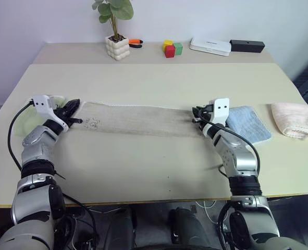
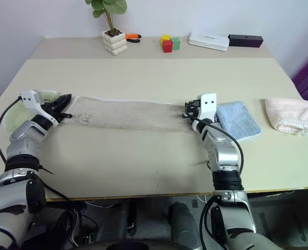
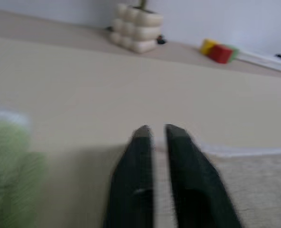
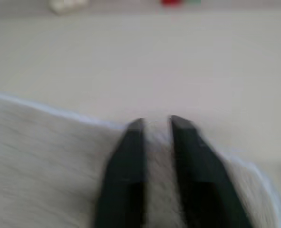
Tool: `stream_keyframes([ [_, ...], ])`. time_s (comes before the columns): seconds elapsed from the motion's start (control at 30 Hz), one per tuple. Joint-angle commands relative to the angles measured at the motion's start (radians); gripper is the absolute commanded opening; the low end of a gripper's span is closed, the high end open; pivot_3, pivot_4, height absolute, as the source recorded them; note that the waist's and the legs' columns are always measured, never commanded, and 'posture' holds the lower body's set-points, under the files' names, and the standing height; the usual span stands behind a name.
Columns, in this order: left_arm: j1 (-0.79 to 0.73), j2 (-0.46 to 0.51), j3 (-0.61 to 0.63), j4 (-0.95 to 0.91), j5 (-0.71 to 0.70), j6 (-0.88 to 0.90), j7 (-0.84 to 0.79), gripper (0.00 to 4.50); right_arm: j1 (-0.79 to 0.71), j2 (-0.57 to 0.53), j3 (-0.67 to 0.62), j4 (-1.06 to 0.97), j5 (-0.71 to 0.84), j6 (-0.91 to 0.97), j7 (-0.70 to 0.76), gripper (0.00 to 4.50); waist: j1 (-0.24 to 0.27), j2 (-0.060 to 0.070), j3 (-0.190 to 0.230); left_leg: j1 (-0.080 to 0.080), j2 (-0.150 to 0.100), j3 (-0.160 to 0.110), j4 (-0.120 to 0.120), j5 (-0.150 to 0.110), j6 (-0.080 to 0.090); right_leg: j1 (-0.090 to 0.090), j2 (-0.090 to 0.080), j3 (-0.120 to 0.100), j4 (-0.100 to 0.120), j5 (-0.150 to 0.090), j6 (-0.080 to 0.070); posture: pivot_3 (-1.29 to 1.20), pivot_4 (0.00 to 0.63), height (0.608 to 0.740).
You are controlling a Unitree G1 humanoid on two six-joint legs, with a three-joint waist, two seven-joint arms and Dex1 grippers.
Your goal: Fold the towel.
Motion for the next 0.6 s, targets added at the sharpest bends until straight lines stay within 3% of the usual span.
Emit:
stream_keyframes([
  [0.03, -0.006, -0.009, -0.022, -0.133, -0.038, 0.018, -0.085, 2.35, 0.027, -0.027, -0.039, -0.147, 0.134, 0.122, 0.068, 2.81, 0.0, 0.0, 0.0, 0.0, 0.0, 0.0, 0.0, 0.0, 0.0, 0.0, 0.0, 0.0, 0.0, 0.0, 0.0, 0.0, 0.15, 0.735],
  [0.13, 0.039, 0.01, -0.108, -0.265, 0.008, -0.047, -0.213, 4.03, 0.084, -0.052, -0.106, -0.241, 0.305, 0.289, 0.111, 4.46, 0.001, 0.0, 0.0, 0.0, 0.0, 0.0, 0.0, 0.0, 0.0, 0.0, 0.0, 0.0, 0.0, 0.0, 0.0, 0.0, 0.15, 0.735],
  [0.17, 0.055, 0.024, -0.14, -0.319, 0.019, -0.071, -0.27, 4.45, 0.114, -0.074, -0.127, -0.282, 0.368, 0.354, 0.131, 4.5, 0.001, 0.0, 0.0, 0.0, 0.0, 0.0, 0.0, 0.0, 0.0, 0.0, 0.0, 0.0, 0.0, 0.0, 0.0, 0.0, 0.15, 0.735],
  [0.4, 0.066, 0.079, -0.178, -0.43, -0.1, 0.076, -0.504, 4.45, 0.216, -0.174, -0.342, -0.34, 0.768, 0.757, 0.033, 4.5, 0.0, 0.0, 0.0, 0.001, 0.0, -0.001, -0.001, 0.0, 0.0, 0.001, 0.0, 0.0, 0.0, 0.0, 0.0, 0.0, 0.15, 0.735],
  [0.6, 0.071, 0.089, -0.172, -0.419, -0.122, 0.111, -0.575, 4.45, 0.297, -0.135, -0.469, -0.336, 1.027, 0.836, -0.19, 4.5, 0.001, 0.0, 0.0, 0.001, 0.0, -0.001, -0.001, 0.0, 0.001, 0.001, 0.0, 0.0, -0.001, 0.0, 0.0, 0.0, 0.15, 0.735],
])
